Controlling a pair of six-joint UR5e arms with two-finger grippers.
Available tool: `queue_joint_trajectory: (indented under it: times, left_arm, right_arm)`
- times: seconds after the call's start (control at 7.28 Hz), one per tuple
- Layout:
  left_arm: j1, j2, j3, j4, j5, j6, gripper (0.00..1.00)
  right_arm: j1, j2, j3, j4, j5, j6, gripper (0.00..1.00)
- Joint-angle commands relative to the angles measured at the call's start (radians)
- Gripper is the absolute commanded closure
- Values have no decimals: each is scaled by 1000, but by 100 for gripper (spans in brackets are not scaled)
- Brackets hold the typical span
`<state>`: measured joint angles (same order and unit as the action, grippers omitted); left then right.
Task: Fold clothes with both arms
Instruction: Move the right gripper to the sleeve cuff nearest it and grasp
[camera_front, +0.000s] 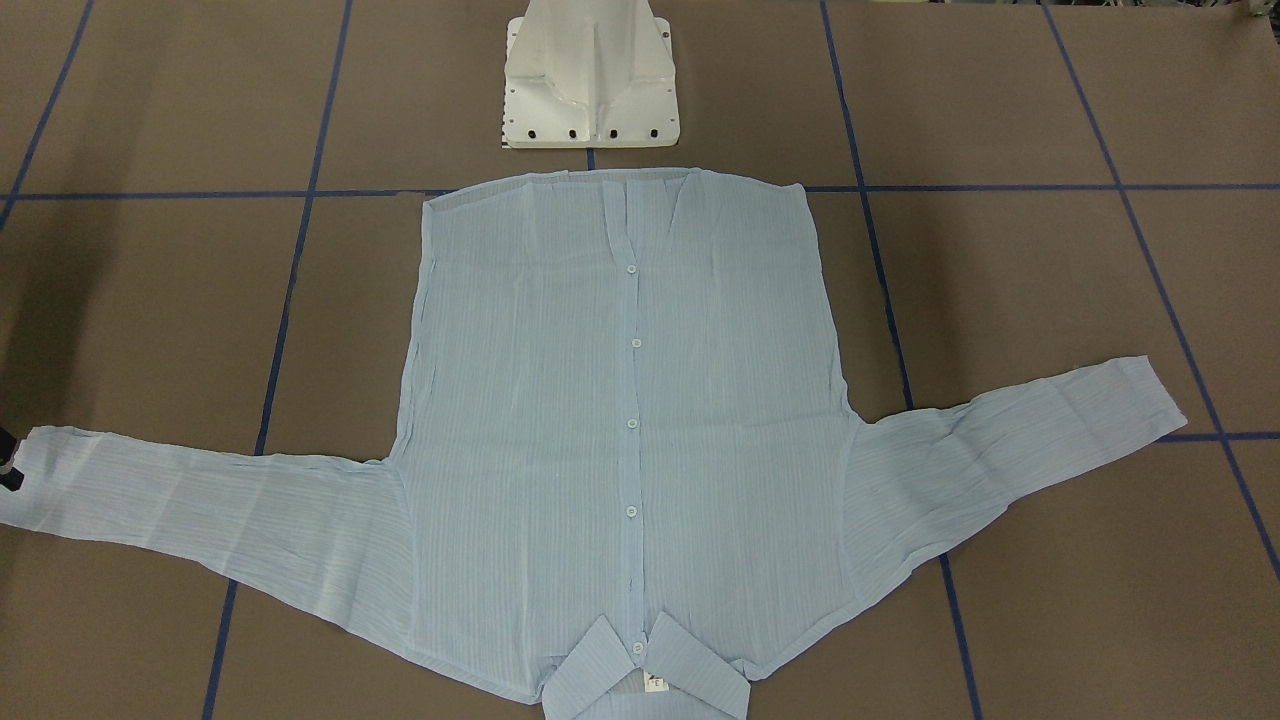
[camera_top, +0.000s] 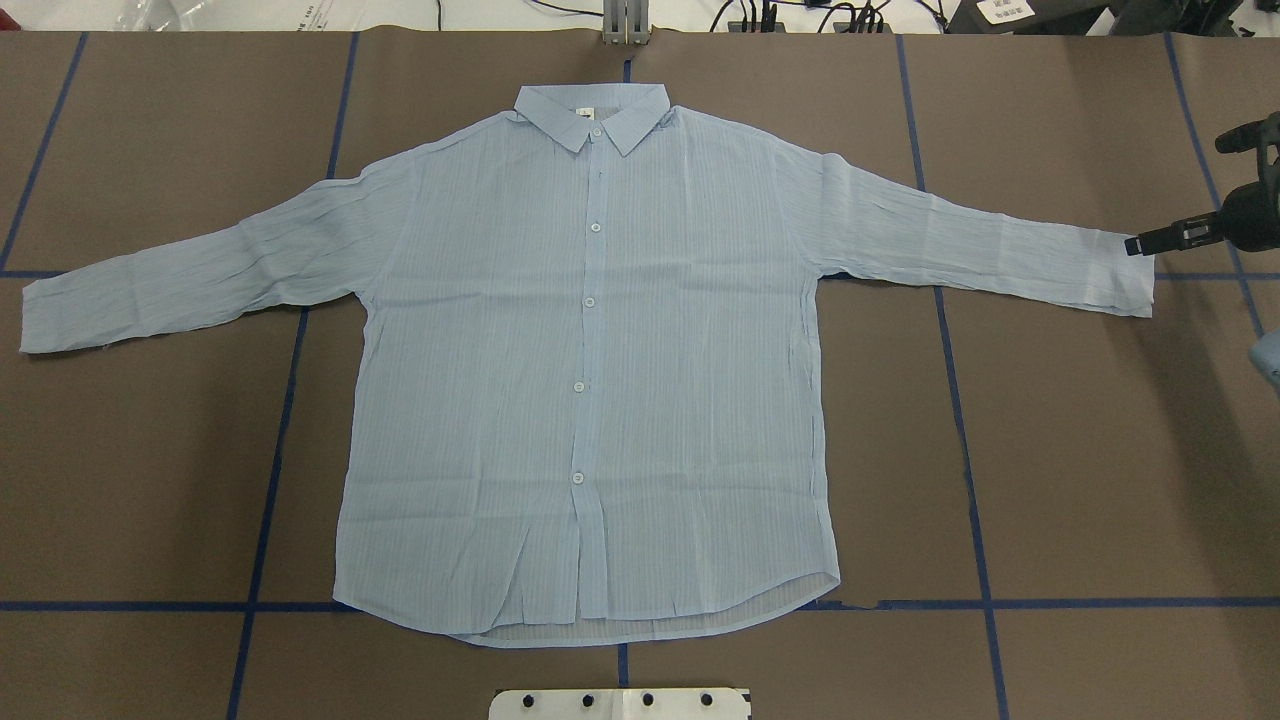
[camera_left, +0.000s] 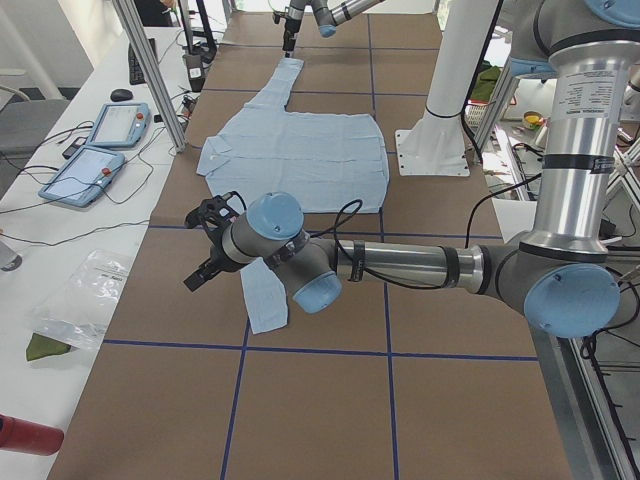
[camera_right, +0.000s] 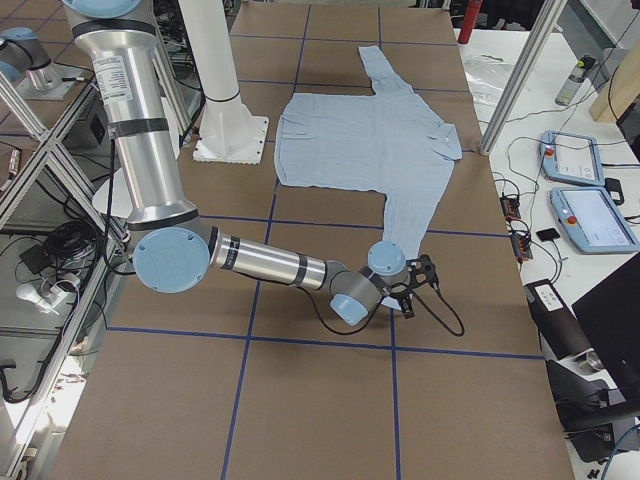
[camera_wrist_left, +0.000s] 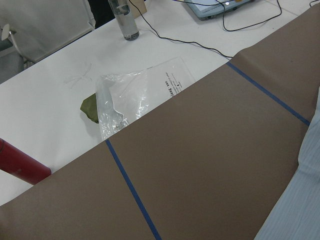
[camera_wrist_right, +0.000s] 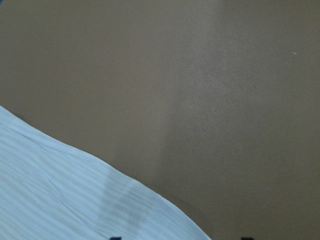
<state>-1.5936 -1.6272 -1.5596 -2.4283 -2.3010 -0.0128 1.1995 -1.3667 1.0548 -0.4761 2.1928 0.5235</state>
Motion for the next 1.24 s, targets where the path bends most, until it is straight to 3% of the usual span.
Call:
queue_joint_trajectory:
  times: [0.0,0.69,0.96,1.1]
  left_arm:
    - [1,0,1,0,0,0,0]
    - [0,1,1,0,0,1,0]
    - [0,1,3,0,0,1,0]
    - [1,1,3,0,0,1,0]
  right_arm:
    - [-1,4,-27,2,-8,-2,28]
    - [-3,15,-35,-1,-22,-2,51]
    - [-3,15,-35,-1,-24,-2,67]
    - [-3,15,-35,-3,-25,-2,68]
